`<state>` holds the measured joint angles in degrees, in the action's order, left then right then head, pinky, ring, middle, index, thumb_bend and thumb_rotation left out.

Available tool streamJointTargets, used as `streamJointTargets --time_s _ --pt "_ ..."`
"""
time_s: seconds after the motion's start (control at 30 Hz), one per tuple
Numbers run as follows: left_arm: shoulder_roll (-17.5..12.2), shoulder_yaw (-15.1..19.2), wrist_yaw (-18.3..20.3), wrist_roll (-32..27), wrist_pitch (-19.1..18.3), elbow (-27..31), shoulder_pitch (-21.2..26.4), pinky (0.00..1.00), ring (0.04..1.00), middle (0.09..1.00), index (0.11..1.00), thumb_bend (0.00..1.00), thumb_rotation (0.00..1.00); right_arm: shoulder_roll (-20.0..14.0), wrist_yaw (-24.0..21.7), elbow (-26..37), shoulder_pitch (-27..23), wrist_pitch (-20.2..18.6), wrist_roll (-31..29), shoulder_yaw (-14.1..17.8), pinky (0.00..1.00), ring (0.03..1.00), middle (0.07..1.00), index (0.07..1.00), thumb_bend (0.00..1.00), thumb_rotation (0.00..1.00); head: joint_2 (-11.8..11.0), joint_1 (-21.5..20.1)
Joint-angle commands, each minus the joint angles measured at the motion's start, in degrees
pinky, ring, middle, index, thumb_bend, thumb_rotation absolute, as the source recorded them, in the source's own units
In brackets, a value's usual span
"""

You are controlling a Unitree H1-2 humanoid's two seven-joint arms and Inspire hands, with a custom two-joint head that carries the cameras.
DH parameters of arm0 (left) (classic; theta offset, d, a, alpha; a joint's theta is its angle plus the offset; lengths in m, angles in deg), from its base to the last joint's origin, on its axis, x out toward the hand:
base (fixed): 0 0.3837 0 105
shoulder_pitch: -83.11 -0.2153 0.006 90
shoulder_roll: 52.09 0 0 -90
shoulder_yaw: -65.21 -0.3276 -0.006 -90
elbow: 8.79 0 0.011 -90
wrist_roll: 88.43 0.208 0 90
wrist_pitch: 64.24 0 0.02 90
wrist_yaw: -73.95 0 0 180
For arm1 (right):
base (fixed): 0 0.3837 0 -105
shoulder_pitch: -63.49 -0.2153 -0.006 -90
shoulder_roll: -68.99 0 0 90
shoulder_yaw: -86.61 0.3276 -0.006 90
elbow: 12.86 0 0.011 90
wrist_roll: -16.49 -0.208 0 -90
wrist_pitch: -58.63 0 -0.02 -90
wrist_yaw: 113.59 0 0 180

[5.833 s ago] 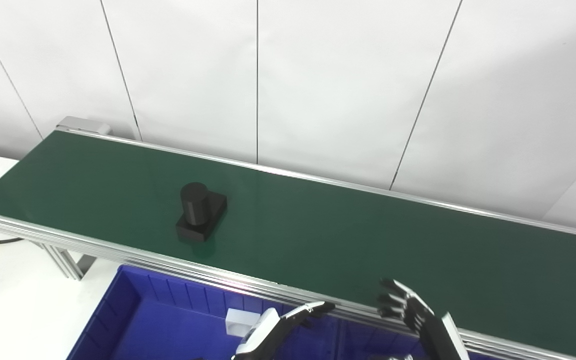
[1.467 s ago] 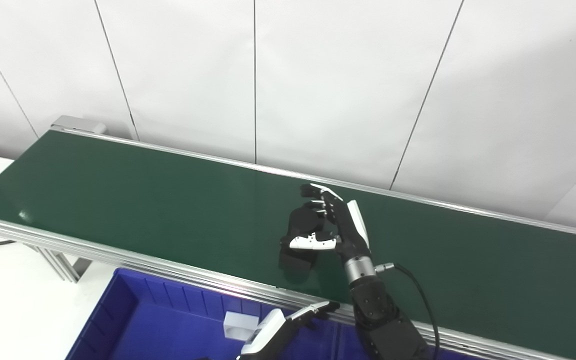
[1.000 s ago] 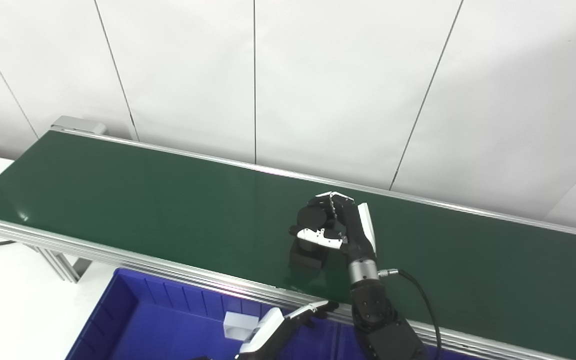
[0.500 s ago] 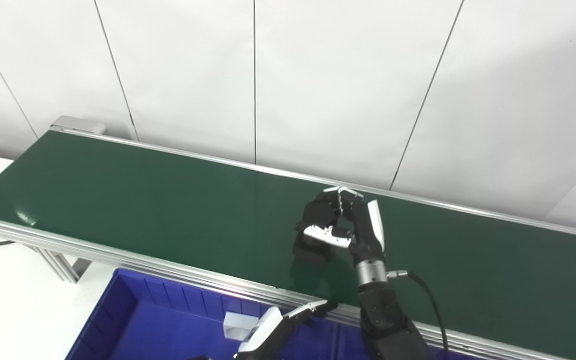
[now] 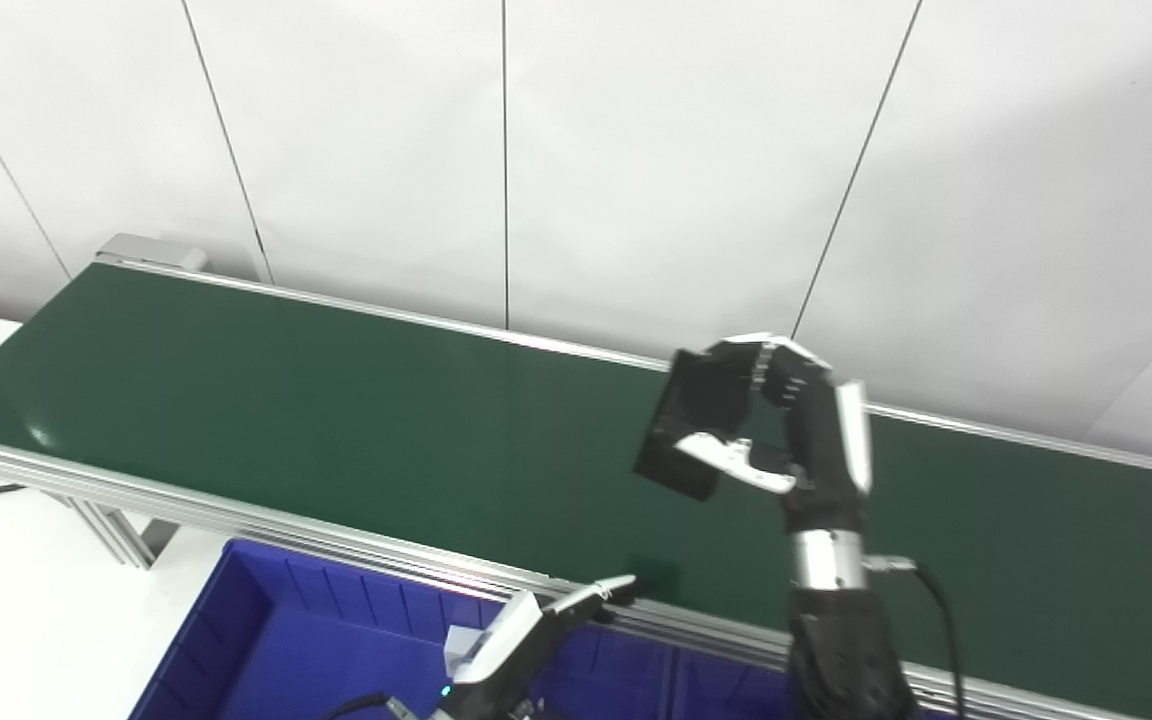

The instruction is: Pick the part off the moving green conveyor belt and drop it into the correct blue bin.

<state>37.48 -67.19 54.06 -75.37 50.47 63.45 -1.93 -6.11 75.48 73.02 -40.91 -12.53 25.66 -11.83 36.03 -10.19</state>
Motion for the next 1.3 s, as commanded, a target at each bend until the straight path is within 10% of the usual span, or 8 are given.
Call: streamJointTargets --time_s 0.0,0.4,1.27 --pt "-0.46 1.21 1.09 -1.19 2.21 2.55 -0.14 0.77 0.837 0.861 0.852 1.0 0.17 -0.29 -0.95 4.48 1.28 -0.66 -0.53 1.06 0.4 0.476 0.515 0.453 0.52 0.0 0.27 -1.92" --pt "-2.57 8.36 10.21 -6.16 2.21 7.13 -3.08 0.77 0.853 0.887 0.887 1.0 0.18 -0.4 -1.97 16.99 14.25 -3.71 2.03 4.4 0.37 0.469 0.514 0.458 0.52 0.0 1.54 -14.3" --pt "-4.23 18.72 20.91 -9.34 2.2 13.14 -4.17 0.75 0.846 0.879 0.888 0.98 0.18 1.17 -2.11 27.18 29.61 -8.72 4.23 8.51 0.37 0.469 0.524 0.456 0.52 0.0 10.81 -23.88"
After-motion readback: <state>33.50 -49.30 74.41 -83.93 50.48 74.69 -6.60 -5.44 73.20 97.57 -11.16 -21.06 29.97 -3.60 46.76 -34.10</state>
